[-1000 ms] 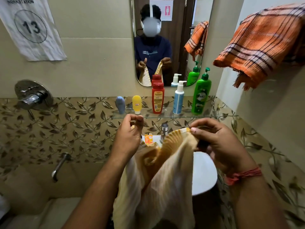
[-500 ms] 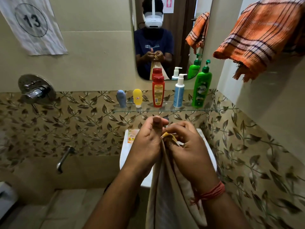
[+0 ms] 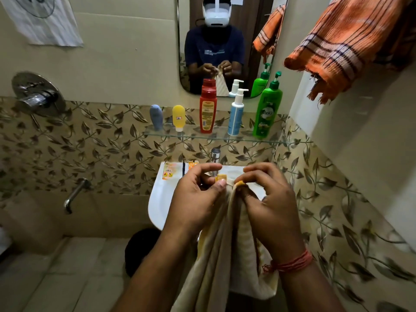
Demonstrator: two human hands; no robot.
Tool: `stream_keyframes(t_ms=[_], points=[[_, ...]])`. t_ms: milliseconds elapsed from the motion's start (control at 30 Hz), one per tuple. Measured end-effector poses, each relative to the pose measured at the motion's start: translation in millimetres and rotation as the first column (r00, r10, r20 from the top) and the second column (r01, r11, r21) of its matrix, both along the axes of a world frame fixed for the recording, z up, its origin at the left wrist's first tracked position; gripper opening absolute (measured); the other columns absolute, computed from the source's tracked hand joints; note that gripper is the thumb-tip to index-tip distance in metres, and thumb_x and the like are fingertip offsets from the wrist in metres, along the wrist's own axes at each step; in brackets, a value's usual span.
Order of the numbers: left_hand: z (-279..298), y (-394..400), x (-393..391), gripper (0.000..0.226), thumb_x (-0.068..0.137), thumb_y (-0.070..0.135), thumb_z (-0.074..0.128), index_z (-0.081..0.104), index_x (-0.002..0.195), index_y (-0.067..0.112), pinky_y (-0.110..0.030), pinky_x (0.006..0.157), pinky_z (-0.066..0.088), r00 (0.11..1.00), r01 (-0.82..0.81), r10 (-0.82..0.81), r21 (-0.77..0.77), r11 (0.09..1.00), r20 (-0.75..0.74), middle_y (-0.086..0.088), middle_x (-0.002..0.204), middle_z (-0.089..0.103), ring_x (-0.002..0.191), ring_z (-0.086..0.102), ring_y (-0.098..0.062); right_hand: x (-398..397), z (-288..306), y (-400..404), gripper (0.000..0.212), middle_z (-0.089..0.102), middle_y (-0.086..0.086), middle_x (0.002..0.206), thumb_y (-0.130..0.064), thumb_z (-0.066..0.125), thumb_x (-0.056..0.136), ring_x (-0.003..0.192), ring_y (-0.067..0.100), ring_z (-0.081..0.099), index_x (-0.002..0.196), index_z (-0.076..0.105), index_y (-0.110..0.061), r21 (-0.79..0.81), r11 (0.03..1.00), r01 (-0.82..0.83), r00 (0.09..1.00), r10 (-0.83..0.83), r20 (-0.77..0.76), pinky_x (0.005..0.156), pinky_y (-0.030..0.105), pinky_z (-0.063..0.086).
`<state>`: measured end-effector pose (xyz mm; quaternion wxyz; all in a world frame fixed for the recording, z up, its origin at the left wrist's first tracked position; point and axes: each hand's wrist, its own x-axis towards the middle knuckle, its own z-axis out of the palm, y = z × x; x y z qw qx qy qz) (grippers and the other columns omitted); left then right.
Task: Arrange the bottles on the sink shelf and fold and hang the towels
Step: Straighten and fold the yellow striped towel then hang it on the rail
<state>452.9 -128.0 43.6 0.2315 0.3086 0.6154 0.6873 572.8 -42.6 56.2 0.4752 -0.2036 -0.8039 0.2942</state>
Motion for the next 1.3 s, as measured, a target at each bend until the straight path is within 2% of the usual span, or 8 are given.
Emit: stream_keyframes(t_ms=[100,233,400,567,833,933,1133,1300], points=[[-1.2,1.1,5.9,0.025,0.087,0.007,0.074,0.071,0.103,0.027,-0.044,0.089,0.06,0.998,-0.068,0.068,0.053,0.996,-0.002,0.011,0.078,0.07,0.09,0.071,-0.015,8.2,-0.7,-2.7,0.015,0.065,-0.003,0.087,0.002,0.067,0.081,0.085,0.011,0.064,0.088,0.07,-0.011,0.006,0.995,-0.103,0.989,0.103,-0.103,0.072,0.029,0.054],[-2.0,-0.7,14.8,0.019,0.088,0.001,0.071,0.072,0.098,0.017,-0.037,0.087,0.059,0.997,-0.067,0.069,0.094,0.993,-0.021,0.002,0.089,0.076,0.091,0.073,-0.014,3.0,-4.1,-3.7,0.014,0.064,-0.008,0.08,-0.009,0.075,0.084,0.074,0.011,0.064,0.088,0.063,-0.016,-0.126,0.98,-0.155,0.988,0.155,-0.016,0.065,0.032,0.054],[-7.9,-9.6,17.8,0.019,0.092,-0.001,0.065,0.075,0.097,0.015,-0.04,0.088,0.06,0.999,-0.036,0.035,0.108,0.994,0.014,-0.006,0.096,0.077,0.097,0.073,-0.024,0.4,-6.6,-2.1,0.016,0.058,-0.006,0.077,-0.008,0.077,0.081,0.071,0.011,0.057,0.081,0.062,-0.015,-0.089,0.988,-0.125,0.992,0.126,0.004,0.061,0.015,0.044],[-11.7,-12.8,19.2,0.019,0.089,0.005,0.069,0.077,0.095,0.021,-0.038,0.089,0.058,0.999,-0.012,0.006,0.148,0.989,0.043,-0.006,0.098,0.076,0.101,0.072,-0.026,-4.7,-8.8,-1.4,0.017,0.057,-0.006,0.074,-0.006,0.074,0.08,0.067,0.011,0.054,0.079,0.06,-0.015,-0.125,0.985,-0.118,0.992,0.122,0.025,0.058,0.017,0.042],[-12.5,-12.2,-0.8,0.029,0.092,-0.007,0.06,0.073,0.085,0.018,-0.04,0.085,0.056,0.961,-0.257,0.235,0.16,0.953,0.145,-0.007,0.089,0.074,0.09,0.069,-0.024,-12.2,-34.1,-3.0,0.021,0.057,-0.002,0.069,-0.027,0.074,0.087,0.058,0.007,0.05,0.089,0.055,-0.02,-0.307,0.894,-0.327,0.921,0.375,0.111,0.053,0.028,0.042],[-8.4,-10.6,-16.8,0.028,0.094,-0.006,0.059,0.068,0.088,0.02,-0.027,0.075,0.055,0.932,-0.36,0.343,0.176,0.916,0.119,0.001,0.082,0.069,0.077,0.065,-0.011,-13.8,-50.4,0.3,0.022,0.056,0.009,0.07,-0.039,0.066,0.088,0.062,0.013,0.048,0.088,0.059,-0.019,-0.376,0.832,-0.408,0.872,0.478,0.11,0.058,0.037,0.041],[-2.0,-16.1,-61.2,0.033,0.095,-0.009,0.055,0.06,0.087,0.022,-0.014,0.066,0.05,0.807,-0.591,0.565,0.219,0.777,0.173,0.002,0.08,0.061,0.065,0.06,0.001,-5.0,-67.3,23.3,0.051,0.052,0.006,0.066,-0.058,0.058,0.085,0.061,0.003,0.045,0.075,0.057,-0.008,-0.244,0.871,-0.427,0.773,0.491,0.401,0.058,0.032,0.037],[2.8,-31.0,-96.6,0.035,0.095,-0.01,0.052,0.054,0.087,0.023,-0.009,0.062,0.048,0.699,-0.715,0.684,0.235,0.659,0.208,0.005,0.08,0.059,0.058,0.058,0.009,8.3,-76.2,48.3,0.031,0.058,-0.008,0.062,-0.054,0.068,0.083,0.061,-0.003,0.052,0.069,0.062,-0.027,-0.283,0.872,-0.401,0.701,0.49,0.518,0.058,0.029,0.04]])
